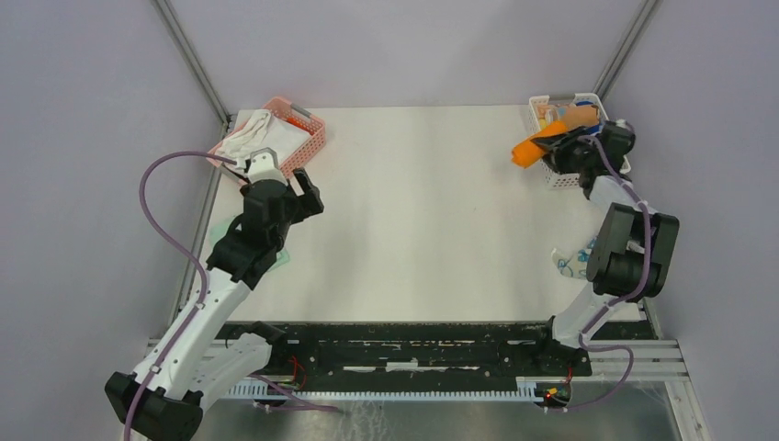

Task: Roll the towels
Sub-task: Pick up the towel at the center of the board, then place the towel in the bin, then pick up the towel from the bin, then place the towel at the center of the board.

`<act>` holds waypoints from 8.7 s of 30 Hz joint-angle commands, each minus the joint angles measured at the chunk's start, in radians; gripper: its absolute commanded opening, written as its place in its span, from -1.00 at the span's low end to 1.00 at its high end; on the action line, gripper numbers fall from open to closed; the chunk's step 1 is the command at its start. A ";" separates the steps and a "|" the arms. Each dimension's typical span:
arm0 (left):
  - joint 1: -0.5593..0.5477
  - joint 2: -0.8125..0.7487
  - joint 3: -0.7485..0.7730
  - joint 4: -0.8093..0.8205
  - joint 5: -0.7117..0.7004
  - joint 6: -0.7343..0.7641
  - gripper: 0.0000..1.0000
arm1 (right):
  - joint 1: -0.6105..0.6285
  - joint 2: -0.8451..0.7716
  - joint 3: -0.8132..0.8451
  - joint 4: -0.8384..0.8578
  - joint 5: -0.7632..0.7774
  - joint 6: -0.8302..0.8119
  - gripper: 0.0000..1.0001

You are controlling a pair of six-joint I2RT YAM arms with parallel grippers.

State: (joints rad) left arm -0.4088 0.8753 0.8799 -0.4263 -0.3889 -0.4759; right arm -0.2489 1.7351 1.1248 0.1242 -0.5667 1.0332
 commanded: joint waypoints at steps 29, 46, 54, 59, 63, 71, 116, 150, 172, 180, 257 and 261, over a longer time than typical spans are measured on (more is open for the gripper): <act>0.017 -0.038 -0.092 0.110 -0.173 0.198 0.86 | -0.195 0.472 0.333 0.433 0.293 0.288 -0.22; 0.017 -0.048 -0.099 0.110 -0.162 0.197 0.86 | -0.160 0.567 0.378 0.243 0.347 0.222 -0.05; 0.017 -0.062 -0.101 0.109 -0.160 0.197 0.86 | -0.154 0.521 0.431 0.036 0.379 0.213 0.19; 0.017 -0.072 -0.103 0.107 -0.159 0.194 0.86 | -0.153 0.474 0.457 -0.047 0.384 0.193 0.39; 0.016 -0.081 -0.104 0.106 -0.159 0.192 0.86 | -0.155 0.438 0.461 -0.101 0.411 0.183 0.54; 0.017 -0.088 -0.106 0.106 -0.159 0.191 0.86 | -0.156 0.397 0.510 -0.210 0.435 0.160 0.65; 0.017 -0.096 -0.111 0.097 -0.161 0.190 0.87 | -0.135 0.585 0.826 -0.450 0.391 -0.057 -0.22; -0.013 -0.141 -0.122 0.107 -0.143 0.198 0.86 | -0.191 0.325 0.700 -0.811 0.568 -0.256 0.41; -0.013 -0.145 -0.124 0.107 -0.138 0.200 0.86 | -0.188 0.380 0.765 -0.785 0.532 -0.228 -0.33; -0.013 -0.160 -0.124 0.110 -0.118 0.197 0.87 | -0.171 0.262 0.815 -0.818 0.462 -0.272 -0.77; -0.377 0.875 0.020 0.498 0.480 -0.280 -0.35 | 0.680 -0.014 -0.243 -0.083 0.307 -0.159 0.23; -0.384 0.878 0.027 0.400 0.394 -0.234 -0.38 | 0.677 0.040 -0.198 -0.165 0.314 -0.215 0.09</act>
State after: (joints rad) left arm -0.7792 1.7432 0.8803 0.0841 0.0944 -0.7689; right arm 0.4358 1.7313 0.8589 0.0200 -0.2665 0.8700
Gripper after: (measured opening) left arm 0.316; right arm 0.577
